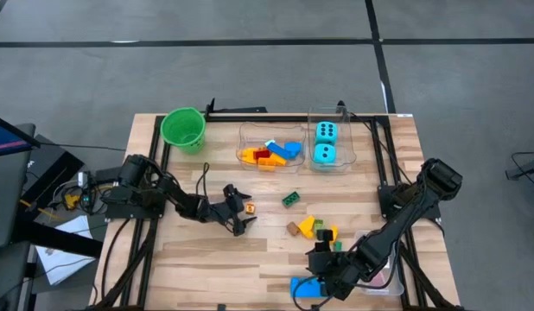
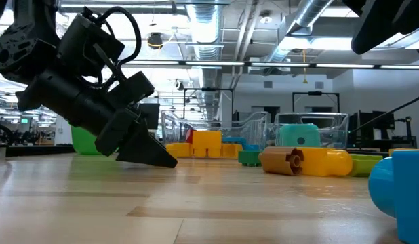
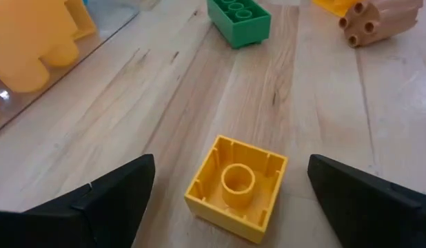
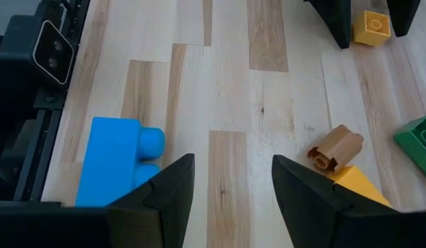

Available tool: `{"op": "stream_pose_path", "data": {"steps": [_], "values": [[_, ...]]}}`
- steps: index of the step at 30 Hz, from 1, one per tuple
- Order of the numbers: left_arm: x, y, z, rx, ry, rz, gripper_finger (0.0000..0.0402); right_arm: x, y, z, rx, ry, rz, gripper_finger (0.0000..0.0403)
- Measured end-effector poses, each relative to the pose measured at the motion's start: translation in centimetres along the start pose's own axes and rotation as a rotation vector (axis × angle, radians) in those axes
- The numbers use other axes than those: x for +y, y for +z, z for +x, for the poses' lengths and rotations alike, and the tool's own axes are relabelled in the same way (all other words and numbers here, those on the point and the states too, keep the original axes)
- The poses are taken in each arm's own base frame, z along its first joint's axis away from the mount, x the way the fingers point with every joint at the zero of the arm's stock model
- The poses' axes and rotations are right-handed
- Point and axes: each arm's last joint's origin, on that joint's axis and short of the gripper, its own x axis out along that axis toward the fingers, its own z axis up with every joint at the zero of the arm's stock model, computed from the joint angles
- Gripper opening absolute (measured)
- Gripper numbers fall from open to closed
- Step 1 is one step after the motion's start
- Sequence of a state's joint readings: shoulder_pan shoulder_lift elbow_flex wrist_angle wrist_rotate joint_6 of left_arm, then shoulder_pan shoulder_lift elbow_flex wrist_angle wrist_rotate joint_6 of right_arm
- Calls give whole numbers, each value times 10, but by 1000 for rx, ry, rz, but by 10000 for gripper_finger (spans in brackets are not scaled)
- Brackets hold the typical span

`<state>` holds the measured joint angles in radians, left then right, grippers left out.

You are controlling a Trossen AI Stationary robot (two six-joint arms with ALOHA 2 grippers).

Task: Pick & Place Toys
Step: Put the yellow gamepiece into the left transparent bin

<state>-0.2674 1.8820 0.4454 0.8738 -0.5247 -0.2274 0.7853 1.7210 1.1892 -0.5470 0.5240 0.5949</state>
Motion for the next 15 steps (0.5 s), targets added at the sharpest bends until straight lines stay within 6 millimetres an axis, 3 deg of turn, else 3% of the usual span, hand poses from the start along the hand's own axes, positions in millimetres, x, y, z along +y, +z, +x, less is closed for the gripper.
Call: {"op": "stream_pose_path", "data": {"steps": [15], "values": [[2, -1, 2, 56, -88, -58, 357, 0, 0, 0, 0, 0, 0, 186]]}}
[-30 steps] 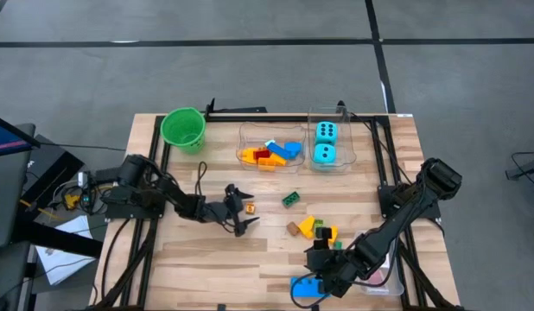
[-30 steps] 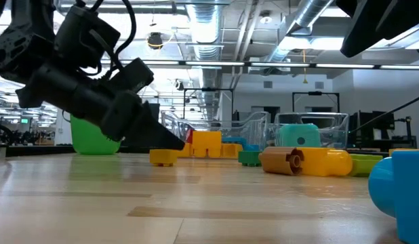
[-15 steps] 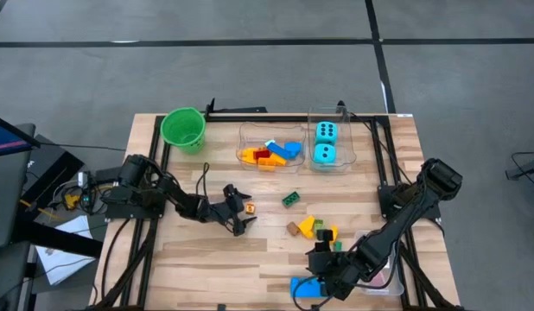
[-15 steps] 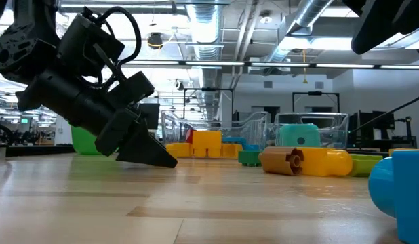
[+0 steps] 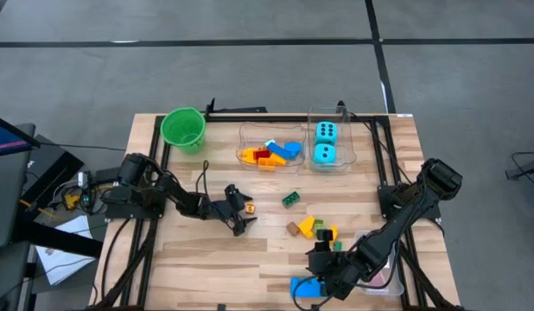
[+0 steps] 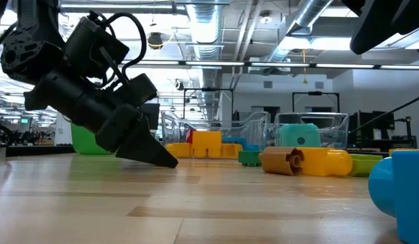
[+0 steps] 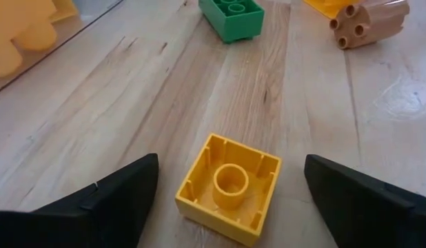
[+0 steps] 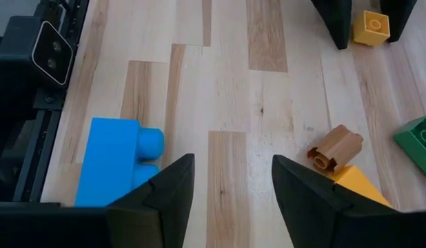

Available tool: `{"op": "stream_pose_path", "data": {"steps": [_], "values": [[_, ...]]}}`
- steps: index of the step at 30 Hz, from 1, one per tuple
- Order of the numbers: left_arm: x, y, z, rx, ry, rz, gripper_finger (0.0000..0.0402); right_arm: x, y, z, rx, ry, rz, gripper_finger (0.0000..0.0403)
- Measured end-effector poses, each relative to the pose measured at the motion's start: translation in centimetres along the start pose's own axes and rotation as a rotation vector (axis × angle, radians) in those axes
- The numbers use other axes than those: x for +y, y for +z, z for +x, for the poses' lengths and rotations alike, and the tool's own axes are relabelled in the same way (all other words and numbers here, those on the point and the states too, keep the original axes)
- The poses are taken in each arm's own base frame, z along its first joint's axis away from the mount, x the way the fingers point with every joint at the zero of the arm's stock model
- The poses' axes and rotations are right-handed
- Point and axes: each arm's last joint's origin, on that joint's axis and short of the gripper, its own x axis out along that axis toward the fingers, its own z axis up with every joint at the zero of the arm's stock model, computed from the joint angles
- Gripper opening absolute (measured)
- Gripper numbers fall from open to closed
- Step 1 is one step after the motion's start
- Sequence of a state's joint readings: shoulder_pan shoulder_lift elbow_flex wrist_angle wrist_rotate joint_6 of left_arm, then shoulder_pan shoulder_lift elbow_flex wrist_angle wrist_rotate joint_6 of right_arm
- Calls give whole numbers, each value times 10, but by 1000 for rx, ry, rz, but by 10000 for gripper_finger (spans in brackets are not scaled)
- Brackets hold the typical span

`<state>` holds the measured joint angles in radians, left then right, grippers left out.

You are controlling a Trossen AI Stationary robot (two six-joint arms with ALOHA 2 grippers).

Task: Pick & Place Toys
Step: Put the yellow gamepiece into the left transparent bin

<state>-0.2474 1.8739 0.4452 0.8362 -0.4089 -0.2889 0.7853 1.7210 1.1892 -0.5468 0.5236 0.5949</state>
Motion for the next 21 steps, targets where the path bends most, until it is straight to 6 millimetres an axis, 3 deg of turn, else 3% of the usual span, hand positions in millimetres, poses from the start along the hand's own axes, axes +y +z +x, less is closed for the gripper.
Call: {"op": "stream_pose_path", "data": {"steps": [11, 21], "values": [[-1, -5, -19, 43, -68, 11, 320, 4, -3, -3, 1, 11, 0, 186], [-8, -3, -26, 32, -114, 4, 314, 5, -3, -3, -2, 13, 2, 186]]}}
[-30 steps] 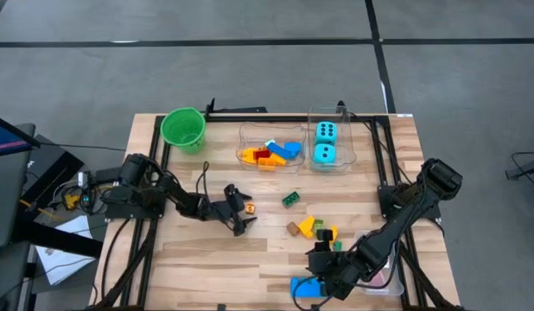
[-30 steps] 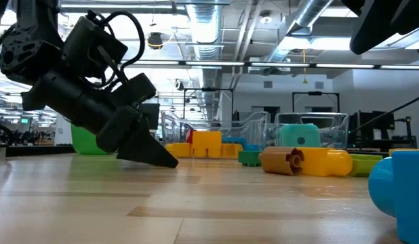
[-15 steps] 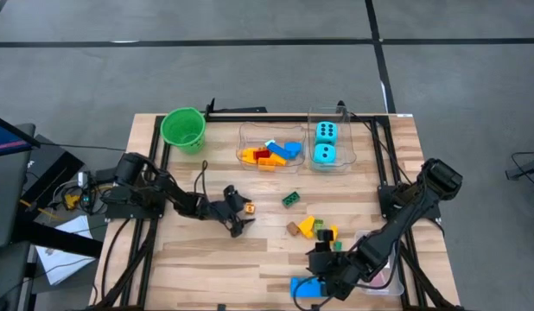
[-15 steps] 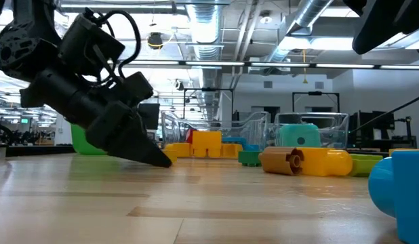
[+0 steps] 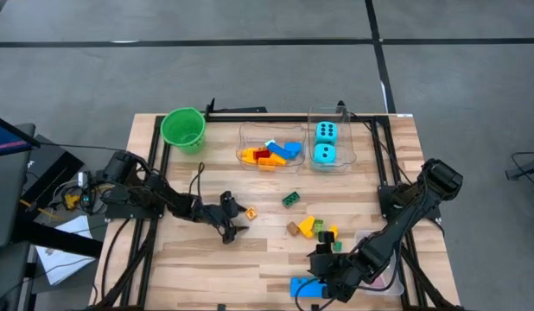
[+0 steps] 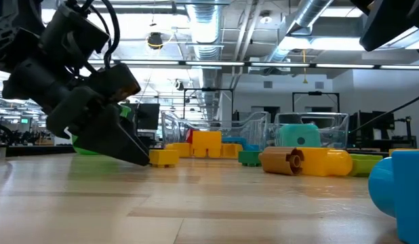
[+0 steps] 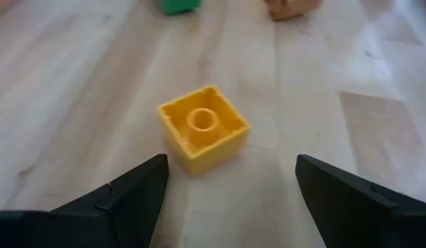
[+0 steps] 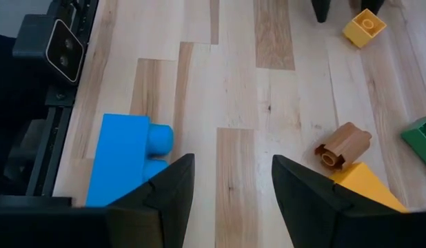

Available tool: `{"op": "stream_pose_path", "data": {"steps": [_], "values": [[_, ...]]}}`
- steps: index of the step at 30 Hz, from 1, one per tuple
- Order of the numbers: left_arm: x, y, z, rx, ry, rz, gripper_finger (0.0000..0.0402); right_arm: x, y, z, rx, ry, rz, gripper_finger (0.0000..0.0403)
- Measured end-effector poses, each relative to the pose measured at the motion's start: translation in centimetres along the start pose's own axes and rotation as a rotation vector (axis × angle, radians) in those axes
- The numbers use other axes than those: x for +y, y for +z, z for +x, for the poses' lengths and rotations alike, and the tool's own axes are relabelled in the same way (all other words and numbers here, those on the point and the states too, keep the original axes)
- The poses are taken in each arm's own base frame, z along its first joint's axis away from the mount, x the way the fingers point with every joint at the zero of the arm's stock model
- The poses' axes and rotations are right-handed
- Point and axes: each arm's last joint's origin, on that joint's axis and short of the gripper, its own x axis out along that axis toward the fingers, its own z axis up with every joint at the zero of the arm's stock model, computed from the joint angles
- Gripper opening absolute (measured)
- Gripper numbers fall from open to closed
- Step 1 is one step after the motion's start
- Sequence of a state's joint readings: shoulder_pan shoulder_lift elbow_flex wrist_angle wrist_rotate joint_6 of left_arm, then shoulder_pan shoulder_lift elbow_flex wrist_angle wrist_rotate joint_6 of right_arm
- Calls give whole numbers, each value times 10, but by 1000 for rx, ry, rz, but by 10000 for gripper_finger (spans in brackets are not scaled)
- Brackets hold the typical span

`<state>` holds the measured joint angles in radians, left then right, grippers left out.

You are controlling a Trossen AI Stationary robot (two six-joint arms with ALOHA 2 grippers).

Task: Pick & Place Toys
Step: Put the yellow gamepiece into the left transparent bin

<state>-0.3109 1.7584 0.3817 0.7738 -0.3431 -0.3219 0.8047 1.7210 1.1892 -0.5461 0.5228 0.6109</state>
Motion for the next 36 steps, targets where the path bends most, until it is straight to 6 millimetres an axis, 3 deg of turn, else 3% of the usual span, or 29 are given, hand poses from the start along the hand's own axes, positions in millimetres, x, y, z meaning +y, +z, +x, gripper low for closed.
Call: {"op": "stream_pose_path", "data": {"steps": [17, 27, 36], "values": [[-2, 2, 0, -42, 59, -111, 343, 0, 0, 0, 0, 0, 0, 186], [-11, 1, 18, -70, 165, -105, 355, 0, 0, 0, -1, 0, 2, 186], [-8, -3, 20, -62, 220, -86, 308, 0, 0, 0, 0, -1, 1, 186]]}}
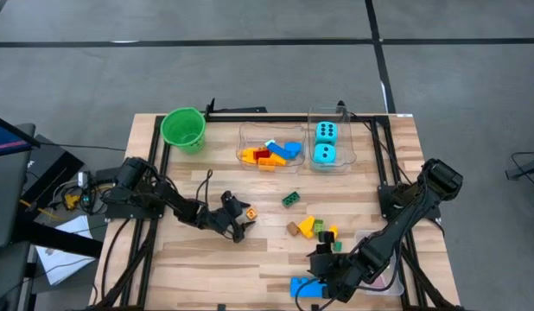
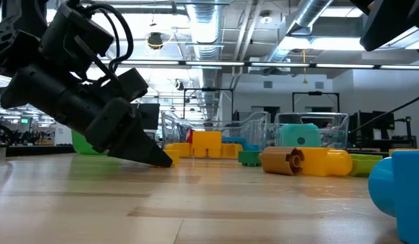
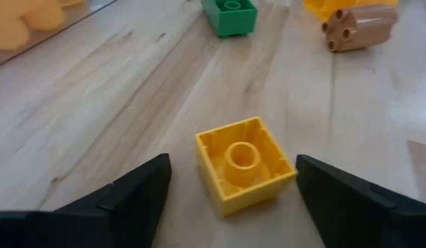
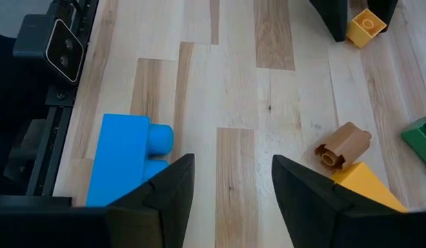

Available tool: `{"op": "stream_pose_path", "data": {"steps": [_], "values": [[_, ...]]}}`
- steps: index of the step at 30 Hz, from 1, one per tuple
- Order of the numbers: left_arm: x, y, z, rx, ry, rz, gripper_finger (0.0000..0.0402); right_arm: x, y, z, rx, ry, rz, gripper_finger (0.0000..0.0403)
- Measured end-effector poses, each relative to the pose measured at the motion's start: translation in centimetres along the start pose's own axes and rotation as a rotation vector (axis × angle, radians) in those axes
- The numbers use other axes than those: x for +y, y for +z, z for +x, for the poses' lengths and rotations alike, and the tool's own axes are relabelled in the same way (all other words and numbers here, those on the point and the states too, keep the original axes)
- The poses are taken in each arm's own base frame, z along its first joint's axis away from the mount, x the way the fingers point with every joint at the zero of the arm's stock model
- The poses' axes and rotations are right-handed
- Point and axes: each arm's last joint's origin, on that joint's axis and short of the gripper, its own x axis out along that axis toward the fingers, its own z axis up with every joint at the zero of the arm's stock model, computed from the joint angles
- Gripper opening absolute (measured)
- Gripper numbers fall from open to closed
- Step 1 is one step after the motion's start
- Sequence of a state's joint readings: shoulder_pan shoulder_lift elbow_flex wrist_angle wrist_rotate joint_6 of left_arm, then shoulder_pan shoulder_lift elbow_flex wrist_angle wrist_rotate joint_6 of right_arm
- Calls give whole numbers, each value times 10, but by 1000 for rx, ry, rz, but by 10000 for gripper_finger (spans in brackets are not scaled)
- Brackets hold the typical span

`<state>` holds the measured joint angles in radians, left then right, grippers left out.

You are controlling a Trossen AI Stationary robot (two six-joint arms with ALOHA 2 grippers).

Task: Pick & Place Toys
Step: Put the yellow gamepiece into the left transparent bin

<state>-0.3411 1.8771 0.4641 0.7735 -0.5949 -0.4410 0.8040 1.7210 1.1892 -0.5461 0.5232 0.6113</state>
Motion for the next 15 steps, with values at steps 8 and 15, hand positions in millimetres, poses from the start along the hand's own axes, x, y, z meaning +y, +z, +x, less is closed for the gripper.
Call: {"op": "stream_pose_path", "data": {"steps": [8, 15], "values": [[2, -1, 0, 0, 24, 3, 196, 0, 0, 0, 0, 0, 0, 186], [2, -1, 0, -5, 40, 5, 132, 0, 0, 0, 0, 0, 0, 186]]}}
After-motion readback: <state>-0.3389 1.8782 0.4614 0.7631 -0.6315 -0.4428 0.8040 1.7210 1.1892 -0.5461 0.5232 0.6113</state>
